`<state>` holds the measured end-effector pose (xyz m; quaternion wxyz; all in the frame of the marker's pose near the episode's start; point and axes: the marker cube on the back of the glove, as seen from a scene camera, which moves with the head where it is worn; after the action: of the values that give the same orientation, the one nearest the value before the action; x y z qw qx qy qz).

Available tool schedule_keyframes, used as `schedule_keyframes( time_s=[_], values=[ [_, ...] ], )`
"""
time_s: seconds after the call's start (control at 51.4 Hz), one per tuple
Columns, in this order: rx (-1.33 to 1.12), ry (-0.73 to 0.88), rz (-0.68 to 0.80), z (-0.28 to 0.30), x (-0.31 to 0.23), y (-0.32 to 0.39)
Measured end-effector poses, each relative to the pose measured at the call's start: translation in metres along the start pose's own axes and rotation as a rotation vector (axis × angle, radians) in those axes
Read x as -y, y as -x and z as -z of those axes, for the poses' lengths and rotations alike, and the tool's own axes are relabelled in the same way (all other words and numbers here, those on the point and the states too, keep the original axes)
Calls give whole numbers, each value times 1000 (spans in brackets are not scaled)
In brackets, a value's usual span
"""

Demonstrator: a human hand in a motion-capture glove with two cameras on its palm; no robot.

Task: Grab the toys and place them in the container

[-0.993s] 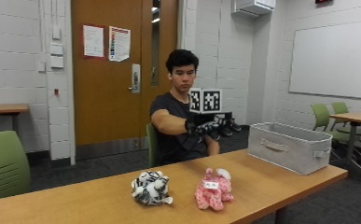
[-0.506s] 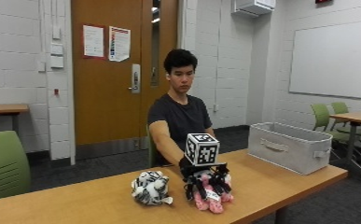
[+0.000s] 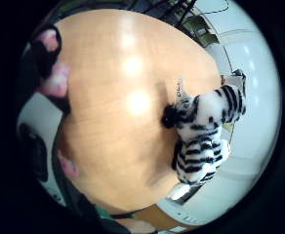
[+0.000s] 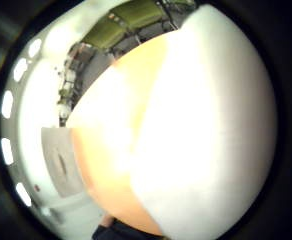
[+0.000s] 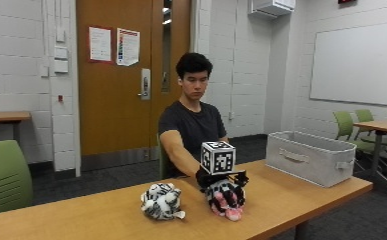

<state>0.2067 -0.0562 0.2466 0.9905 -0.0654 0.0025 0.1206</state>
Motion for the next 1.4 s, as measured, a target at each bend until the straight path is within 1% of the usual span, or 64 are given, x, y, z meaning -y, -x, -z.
schedule_keyframes(
  time_s=[0.136, 0.234, 0.37, 0.545, 0.642, 0.759, 0.876, 1.071, 1.285, 1.343, 1.402],
  values=[
    [-52, 0, -8, 13, 1, 1],
    [-2, -6, -26, 36, -5, 8],
    [24, -105, -13, 115, -17, 35],
    [18, -174, 16, 216, -33, 74],
    [26, -205, 43, 263, -50, 109],
    [69, -277, 73, 305, -76, 160],
    [65, -347, 129, 340, -105, 229],
    [88, -362, 263, 359, -150, 339],
    [89, -350, 459, 346, -201, 469],
    [110, -337, 526, 339, -195, 475],
    [110, -339, 673, 326, -162, 456]
  ],
)
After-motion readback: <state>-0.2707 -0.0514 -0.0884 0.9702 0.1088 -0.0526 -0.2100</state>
